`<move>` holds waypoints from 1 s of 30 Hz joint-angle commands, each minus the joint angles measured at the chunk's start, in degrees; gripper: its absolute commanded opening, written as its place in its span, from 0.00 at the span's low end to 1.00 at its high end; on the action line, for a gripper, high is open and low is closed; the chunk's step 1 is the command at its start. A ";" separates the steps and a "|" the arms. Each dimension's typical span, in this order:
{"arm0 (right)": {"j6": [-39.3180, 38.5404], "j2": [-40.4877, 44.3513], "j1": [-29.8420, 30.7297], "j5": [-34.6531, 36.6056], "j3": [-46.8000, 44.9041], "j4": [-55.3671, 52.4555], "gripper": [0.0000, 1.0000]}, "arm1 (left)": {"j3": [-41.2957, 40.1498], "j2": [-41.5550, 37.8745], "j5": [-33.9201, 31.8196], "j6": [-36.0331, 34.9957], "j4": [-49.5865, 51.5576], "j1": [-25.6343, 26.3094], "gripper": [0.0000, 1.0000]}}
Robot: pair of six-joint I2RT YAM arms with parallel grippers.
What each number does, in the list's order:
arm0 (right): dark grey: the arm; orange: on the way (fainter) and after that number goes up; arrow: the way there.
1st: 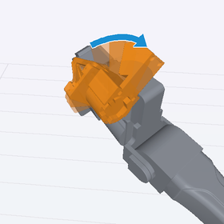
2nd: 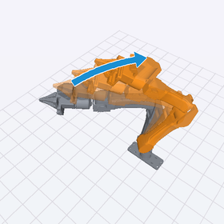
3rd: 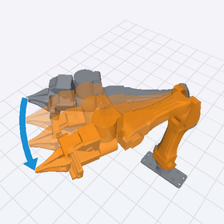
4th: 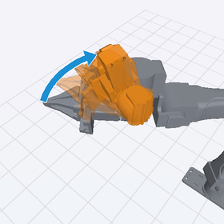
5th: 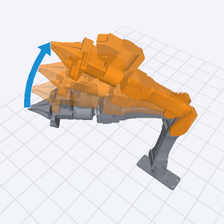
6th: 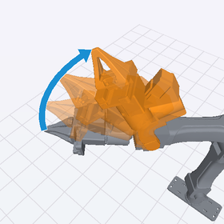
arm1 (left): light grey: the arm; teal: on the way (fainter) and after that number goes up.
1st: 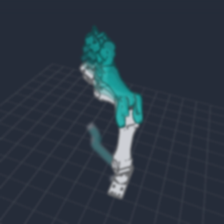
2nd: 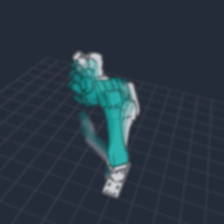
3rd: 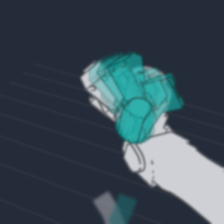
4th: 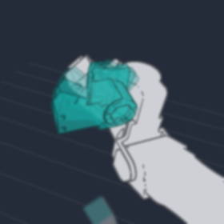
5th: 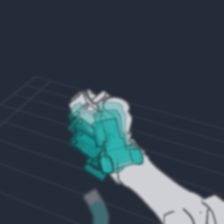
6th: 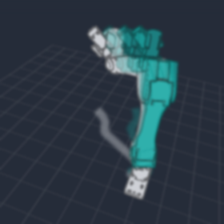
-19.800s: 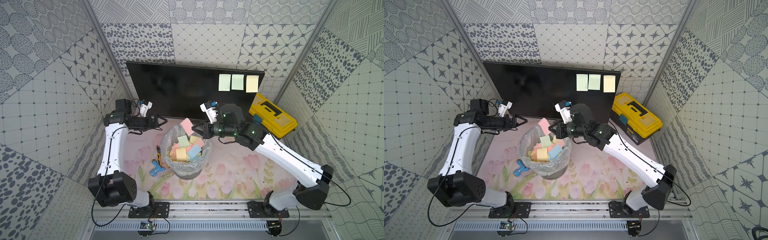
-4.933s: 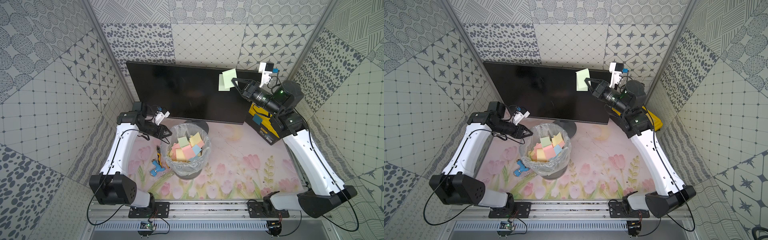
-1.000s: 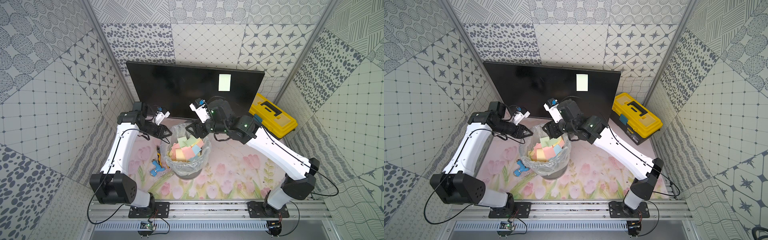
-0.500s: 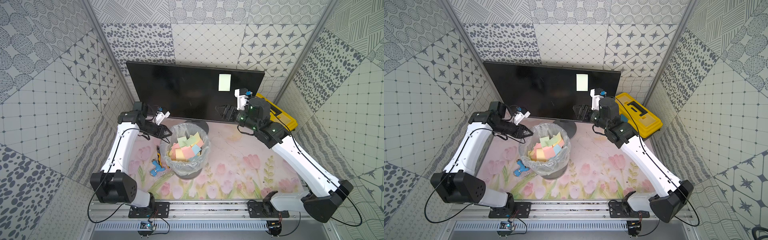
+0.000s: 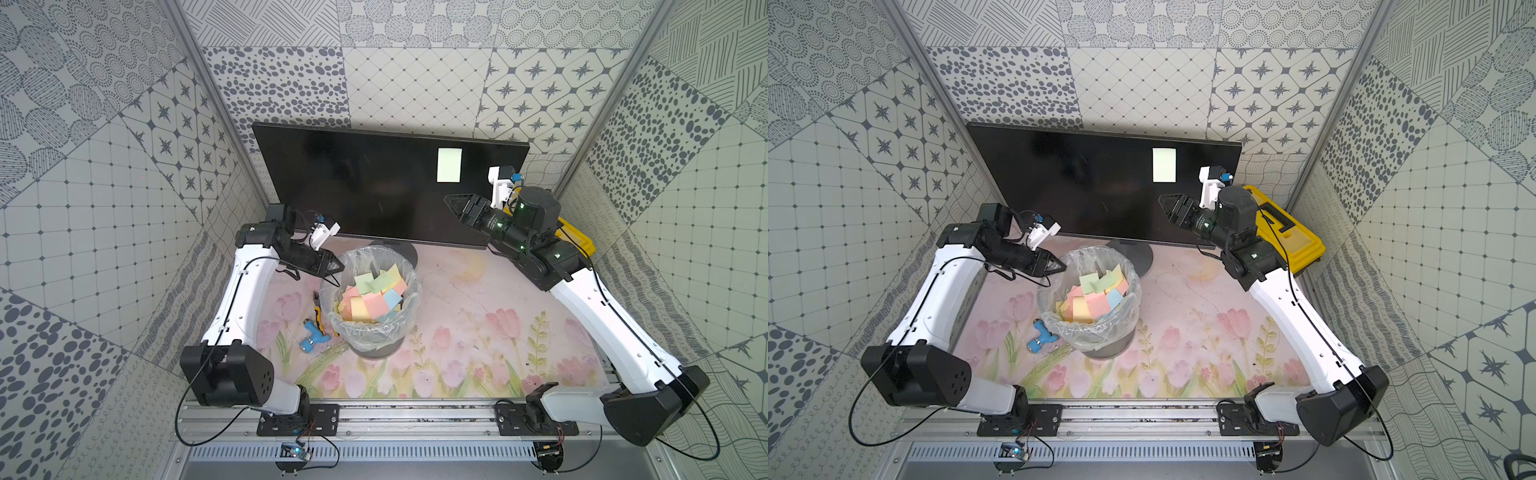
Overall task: Remove the sticky note from the monitor
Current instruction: Tear off the sticky note from the monitor.
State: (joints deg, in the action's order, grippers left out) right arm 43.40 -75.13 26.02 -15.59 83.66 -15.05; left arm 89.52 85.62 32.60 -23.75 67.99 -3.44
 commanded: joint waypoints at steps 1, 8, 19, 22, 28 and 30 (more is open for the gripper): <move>2.10 1.46 -1.14 -1.16 1.41 4.08 0.55 | 0.66 0.22 0.10 -1.65 0.85 0.19 0.33; 2.86 -0.26 -2.32 -2.24 3.72 4.76 0.54 | 0.66 0.19 0.10 -1.65 0.84 0.19 0.33; 3.62 -1.37 -3.41 -3.01 5.26 5.71 0.54 | 0.77 0.26 0.01 -1.65 0.83 0.19 0.33; 4.04 -1.56 -3.56 -3.05 5.42 6.06 0.54 | 0.75 0.34 0.01 -1.65 0.83 0.19 0.33; 4.43 -2.37 -3.92 -4.04 6.14 6.35 0.54 | 0.81 0.29 0.01 -1.65 0.83 0.19 0.33; 4.54 -2.49 -4.08 -4.24 6.38 6.30 0.54 | 0.75 0.26 -0.08 -1.65 0.83 0.19 0.33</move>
State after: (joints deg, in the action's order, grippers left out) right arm 47.64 -76.77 22.35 -18.85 87.99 -11.75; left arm 89.52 85.62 32.60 -23.75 67.99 -3.44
